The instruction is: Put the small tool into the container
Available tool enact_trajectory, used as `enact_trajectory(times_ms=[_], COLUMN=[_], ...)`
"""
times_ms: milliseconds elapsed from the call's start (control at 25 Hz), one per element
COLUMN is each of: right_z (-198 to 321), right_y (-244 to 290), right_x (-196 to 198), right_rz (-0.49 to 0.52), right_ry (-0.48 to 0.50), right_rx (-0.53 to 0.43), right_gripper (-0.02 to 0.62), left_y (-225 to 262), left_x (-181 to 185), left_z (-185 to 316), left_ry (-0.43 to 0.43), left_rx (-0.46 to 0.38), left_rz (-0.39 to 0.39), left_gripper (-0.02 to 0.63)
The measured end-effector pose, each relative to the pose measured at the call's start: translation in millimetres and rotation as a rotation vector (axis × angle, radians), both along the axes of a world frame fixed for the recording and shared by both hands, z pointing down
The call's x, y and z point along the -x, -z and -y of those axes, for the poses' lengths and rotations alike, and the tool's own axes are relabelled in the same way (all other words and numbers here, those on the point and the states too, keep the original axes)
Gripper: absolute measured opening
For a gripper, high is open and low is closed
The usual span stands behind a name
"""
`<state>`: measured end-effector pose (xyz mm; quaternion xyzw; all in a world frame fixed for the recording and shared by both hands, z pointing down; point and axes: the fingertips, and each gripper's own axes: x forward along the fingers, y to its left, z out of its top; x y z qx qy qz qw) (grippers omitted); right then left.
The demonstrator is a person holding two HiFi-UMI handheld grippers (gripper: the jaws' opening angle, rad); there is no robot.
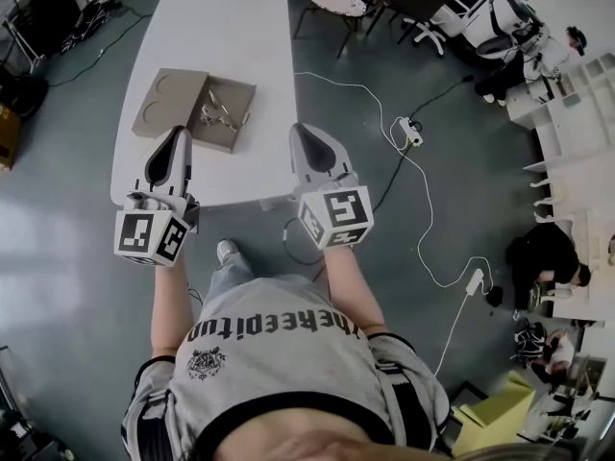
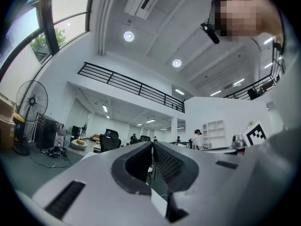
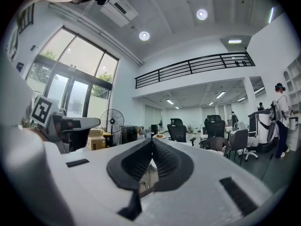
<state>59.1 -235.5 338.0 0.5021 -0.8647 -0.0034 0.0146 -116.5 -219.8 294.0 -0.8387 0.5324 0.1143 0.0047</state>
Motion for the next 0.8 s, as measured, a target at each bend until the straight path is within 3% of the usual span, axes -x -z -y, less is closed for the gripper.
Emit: enact_trajectory(times_ms=[600, 800], right_z=[-59.1, -73.3], right_y=[27.5, 34.5], right_x=[-50.0, -56.9], right_rz=[0.01, 0.027], right_ry=[-0.063, -0.072], right_rx=[-0.09, -0.112], right_gripper=[-0.005, -0.005], left_y=[14.1, 18.8], left_x=[-33.1, -40.5], left_z=[-51.7, -65.7], left_ry=[0.009, 0.015], left_rx=[-0.029, 0.007], left_rz=[-0.008, 0.004], left_gripper=[0.014, 0.014])
